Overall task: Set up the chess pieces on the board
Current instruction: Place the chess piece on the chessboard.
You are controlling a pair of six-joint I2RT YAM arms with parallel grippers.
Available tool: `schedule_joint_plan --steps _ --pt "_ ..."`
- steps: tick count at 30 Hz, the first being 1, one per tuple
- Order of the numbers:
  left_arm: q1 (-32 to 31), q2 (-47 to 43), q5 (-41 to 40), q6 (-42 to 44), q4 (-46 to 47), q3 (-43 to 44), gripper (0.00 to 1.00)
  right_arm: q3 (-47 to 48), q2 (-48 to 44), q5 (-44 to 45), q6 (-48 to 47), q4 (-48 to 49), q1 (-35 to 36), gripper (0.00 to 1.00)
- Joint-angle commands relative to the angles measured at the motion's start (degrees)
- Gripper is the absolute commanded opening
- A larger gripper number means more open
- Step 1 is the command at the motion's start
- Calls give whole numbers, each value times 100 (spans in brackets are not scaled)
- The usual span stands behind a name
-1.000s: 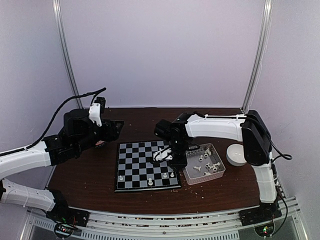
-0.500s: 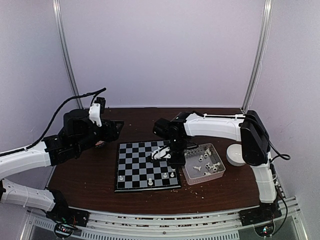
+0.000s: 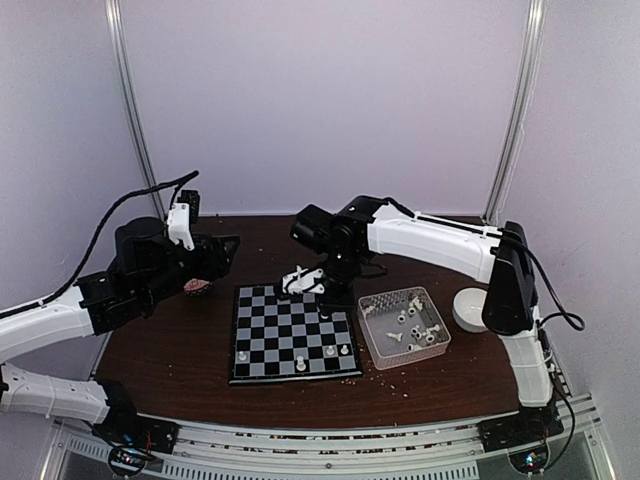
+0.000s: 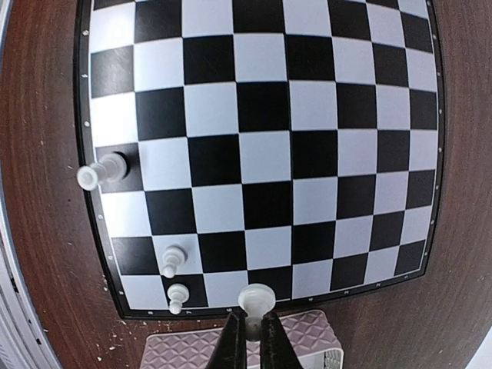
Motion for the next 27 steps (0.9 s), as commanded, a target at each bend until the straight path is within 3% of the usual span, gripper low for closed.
schedule_joint_plan --steps 1,27 --pt "43 -366 -430 -25 145 -145 69 419 371 -27 14 -372 307 2" --pt "41 -569 -447 -148 163 -339 69 634 970 -230 5 -654 629 5"
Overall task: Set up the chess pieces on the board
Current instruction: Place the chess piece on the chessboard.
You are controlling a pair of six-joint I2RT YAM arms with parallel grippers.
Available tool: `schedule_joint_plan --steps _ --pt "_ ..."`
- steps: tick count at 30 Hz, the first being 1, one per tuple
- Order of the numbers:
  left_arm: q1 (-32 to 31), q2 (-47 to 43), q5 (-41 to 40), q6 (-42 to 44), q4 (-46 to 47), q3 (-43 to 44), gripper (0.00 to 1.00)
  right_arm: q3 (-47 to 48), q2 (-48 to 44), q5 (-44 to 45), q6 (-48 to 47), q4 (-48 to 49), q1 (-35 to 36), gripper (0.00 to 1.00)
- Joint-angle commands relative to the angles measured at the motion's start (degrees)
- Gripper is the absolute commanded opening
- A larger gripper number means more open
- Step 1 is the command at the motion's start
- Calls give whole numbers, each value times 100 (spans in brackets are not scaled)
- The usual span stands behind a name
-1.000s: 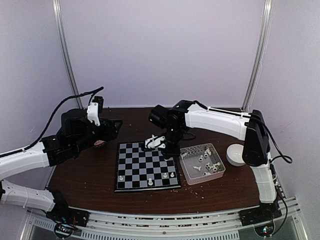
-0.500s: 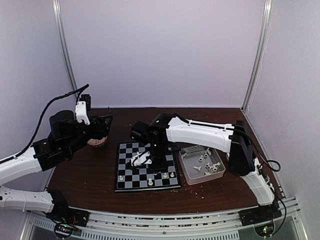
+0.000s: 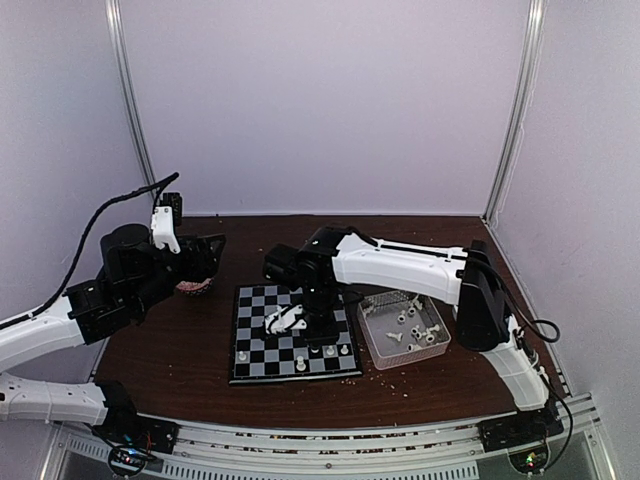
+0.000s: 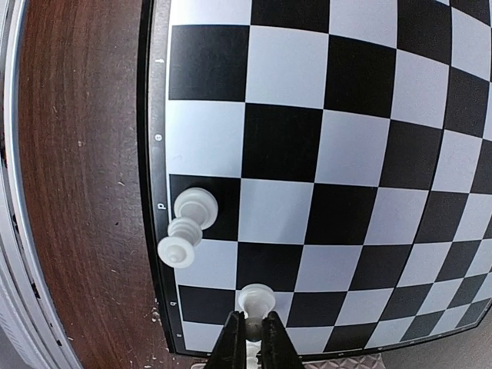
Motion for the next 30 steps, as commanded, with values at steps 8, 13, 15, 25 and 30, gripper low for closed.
schedule_joint_plan --steps 8,13,15,25,30 --pt "41 -28 -29 -64 184 -90 69 70 294 24 74 32 8 5" --pt "39 -50 -29 -78 214 -117 69 70 314 143 99 122 2 5" --pt "41 -50 -29 -89 246 -140 69 70 303 152 113 147 2 5" --pt "37 40 49 -130 293 -146 69 52 366 197 125 187 -13 7" --pt "43 32 65 -136 299 -151 69 43 359 219 154 187 -23 10"
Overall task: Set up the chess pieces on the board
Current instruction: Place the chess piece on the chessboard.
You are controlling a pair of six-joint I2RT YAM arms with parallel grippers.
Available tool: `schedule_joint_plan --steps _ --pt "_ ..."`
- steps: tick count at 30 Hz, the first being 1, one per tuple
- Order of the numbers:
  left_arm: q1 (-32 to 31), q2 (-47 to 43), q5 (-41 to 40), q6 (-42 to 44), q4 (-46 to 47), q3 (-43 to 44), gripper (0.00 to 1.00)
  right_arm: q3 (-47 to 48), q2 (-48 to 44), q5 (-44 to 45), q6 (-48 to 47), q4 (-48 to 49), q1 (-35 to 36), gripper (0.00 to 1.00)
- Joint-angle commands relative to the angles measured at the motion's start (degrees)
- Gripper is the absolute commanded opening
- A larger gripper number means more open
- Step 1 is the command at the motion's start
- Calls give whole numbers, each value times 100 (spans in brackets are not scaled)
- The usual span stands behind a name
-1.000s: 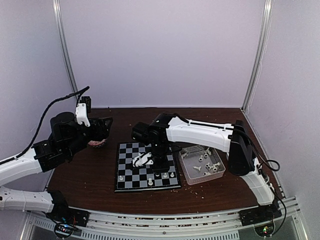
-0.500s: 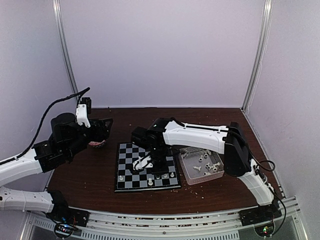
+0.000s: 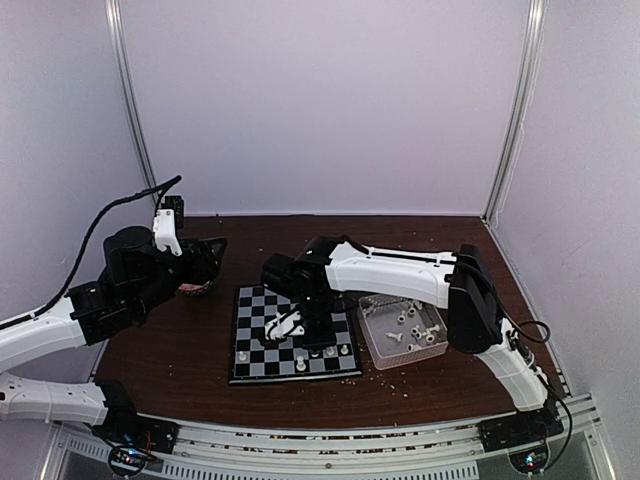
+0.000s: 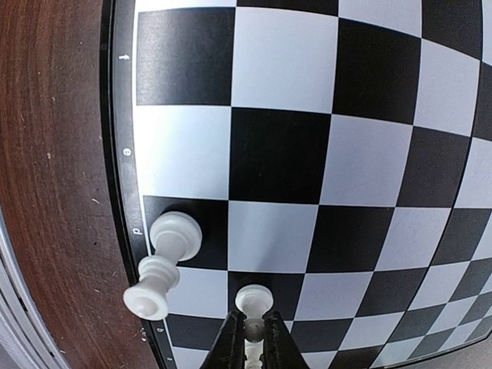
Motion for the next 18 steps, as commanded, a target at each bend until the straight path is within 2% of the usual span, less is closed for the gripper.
schedule_joint_plan --steps 1,12,15,18 --pt "43 6 48 -53 292 -78 69 43 69 127 74 56 -24 12" --pt "43 38 93 -57 297 -57 69 182 -435 72 98 -108 -15 24" --pt "43 120 146 -29 294 -7 69 154 -778 -38 72 -291 -21 28" --pt "43 379 269 71 260 102 70 -260 -1398 -214 91 -313 -121 30"
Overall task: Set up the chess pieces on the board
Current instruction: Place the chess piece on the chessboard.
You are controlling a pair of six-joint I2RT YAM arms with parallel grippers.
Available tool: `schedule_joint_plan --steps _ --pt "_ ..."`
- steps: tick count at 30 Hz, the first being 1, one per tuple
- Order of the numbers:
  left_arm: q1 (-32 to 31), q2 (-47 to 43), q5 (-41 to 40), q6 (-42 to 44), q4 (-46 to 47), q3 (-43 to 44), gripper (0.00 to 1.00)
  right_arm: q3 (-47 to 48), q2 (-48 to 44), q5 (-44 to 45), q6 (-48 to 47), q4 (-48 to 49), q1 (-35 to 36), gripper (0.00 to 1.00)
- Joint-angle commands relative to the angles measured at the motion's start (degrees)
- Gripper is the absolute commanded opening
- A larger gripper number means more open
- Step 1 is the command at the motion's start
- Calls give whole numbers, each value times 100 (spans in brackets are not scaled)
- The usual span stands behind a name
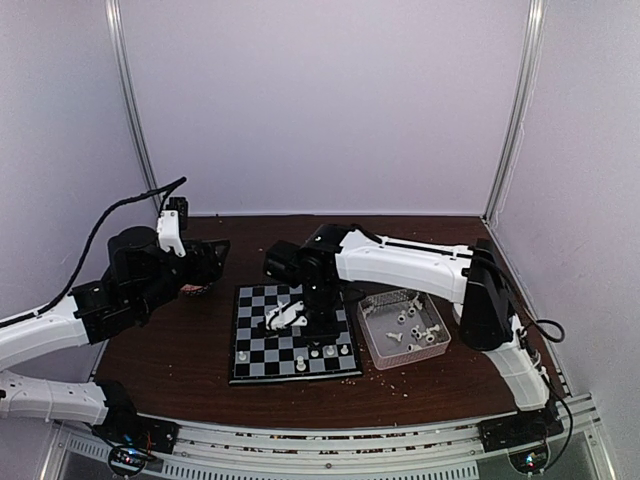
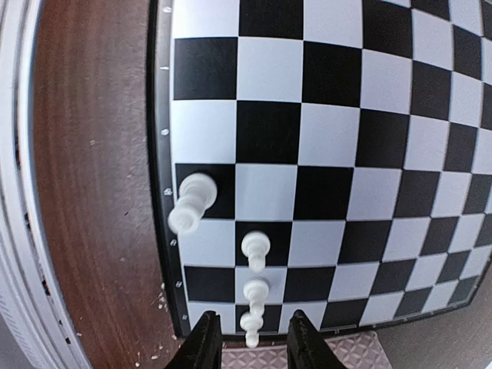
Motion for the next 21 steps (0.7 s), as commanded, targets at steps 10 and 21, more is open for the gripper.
schedule_joint_plan --steps 10,21 --pt "39 1387 856 270 294 584 67 -2974 -2925 -730 544 1049 -1587 29" --pt "43 2172 1636 231 436 1216 66 -4398 -2904 -311 1520 2208 -2777 29"
